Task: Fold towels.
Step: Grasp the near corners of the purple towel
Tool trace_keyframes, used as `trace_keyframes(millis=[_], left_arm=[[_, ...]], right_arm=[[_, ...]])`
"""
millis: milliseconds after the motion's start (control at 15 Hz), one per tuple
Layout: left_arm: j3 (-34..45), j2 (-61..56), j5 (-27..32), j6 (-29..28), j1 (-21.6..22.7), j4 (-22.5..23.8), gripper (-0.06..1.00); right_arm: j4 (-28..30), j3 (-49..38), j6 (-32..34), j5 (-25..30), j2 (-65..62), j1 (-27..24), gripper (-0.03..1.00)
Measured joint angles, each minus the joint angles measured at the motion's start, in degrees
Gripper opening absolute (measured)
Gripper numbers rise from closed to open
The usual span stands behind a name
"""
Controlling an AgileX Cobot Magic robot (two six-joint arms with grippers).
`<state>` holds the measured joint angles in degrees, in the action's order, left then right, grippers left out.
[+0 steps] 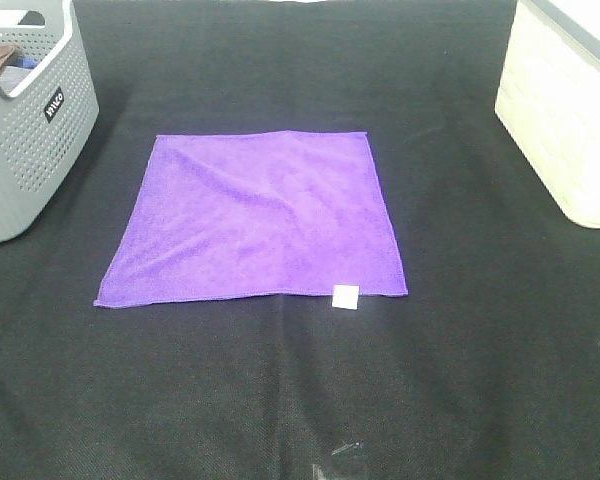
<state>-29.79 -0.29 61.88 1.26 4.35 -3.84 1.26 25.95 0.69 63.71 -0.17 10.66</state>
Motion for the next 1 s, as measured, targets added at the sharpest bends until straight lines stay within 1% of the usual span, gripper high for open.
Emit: trace_keyframes(millis=[67,200,1000], left_arm=[[0.0,0.0,0.0,0.0,0.0,0.0,0.99],[0.0,0.0,0.0,0.0,0.0,0.0,0.99],[0.0,0.0,0.0,0.0,0.0,0.0,0.99]], right_arm=[[0.0,0.0,0.0,0.0,0.0,0.0,0.94],[0.0,0.0,0.0,0.0,0.0,0.0,0.96],[0.0,0.0,0.0,0.0,0.0,0.0,0.96]])
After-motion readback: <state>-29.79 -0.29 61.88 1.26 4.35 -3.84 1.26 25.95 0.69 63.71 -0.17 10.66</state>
